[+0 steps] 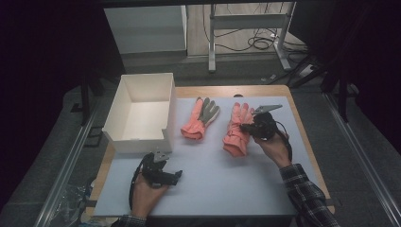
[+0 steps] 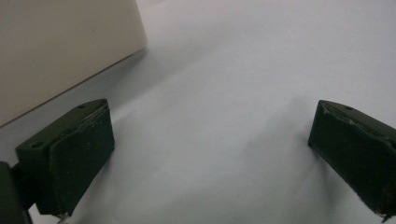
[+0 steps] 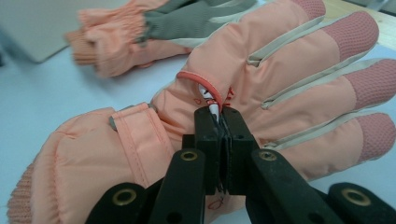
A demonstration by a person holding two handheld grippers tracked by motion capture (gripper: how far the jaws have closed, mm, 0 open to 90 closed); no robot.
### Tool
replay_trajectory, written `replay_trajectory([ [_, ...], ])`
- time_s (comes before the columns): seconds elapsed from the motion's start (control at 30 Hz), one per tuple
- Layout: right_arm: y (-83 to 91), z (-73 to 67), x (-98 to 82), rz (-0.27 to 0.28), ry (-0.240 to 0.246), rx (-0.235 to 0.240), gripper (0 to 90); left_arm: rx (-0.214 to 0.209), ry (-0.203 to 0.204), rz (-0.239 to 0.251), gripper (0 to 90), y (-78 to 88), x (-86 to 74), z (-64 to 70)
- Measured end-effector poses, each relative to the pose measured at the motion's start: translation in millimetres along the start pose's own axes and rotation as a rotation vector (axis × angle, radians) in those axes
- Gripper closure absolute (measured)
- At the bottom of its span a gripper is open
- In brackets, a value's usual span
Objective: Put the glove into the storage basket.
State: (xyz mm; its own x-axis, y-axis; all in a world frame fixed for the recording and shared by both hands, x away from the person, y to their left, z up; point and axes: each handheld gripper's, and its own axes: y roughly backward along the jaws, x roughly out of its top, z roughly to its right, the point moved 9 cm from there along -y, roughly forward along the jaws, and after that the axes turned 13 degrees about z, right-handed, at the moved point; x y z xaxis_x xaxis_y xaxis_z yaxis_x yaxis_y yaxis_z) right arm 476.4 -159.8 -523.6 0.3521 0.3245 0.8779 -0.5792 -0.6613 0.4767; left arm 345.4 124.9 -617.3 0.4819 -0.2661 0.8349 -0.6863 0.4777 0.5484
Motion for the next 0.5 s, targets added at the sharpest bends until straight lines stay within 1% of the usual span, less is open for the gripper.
replay_trajectory([
  [0.13, 14.0, -16.3, -2.9, -0.007, 0.006, 0.038, 86.4, 0.0, 0.0, -0.001, 0.2, 0.1, 0.0, 0.0],
  [0.23, 24.8, -30.7, -8.2, -0.002, 0.005, 0.07, 86.5, 0.001, 0.003, 0.001, 0.2, -0.2, 0.1, 0.1],
  [0.43, 41.2, -52.3, -22.6, -0.018, 0.031, 0.096, 86.4, 0.001, -0.004, -0.001, 0.2, 0.1, 0.0, -0.4],
  [0.5, 47.6, -58.9, -28.4, -0.024, 0.03, 0.104, 86.4, 0.001, -0.003, 0.0, 0.2, 0.0, 0.0, -0.4],
])
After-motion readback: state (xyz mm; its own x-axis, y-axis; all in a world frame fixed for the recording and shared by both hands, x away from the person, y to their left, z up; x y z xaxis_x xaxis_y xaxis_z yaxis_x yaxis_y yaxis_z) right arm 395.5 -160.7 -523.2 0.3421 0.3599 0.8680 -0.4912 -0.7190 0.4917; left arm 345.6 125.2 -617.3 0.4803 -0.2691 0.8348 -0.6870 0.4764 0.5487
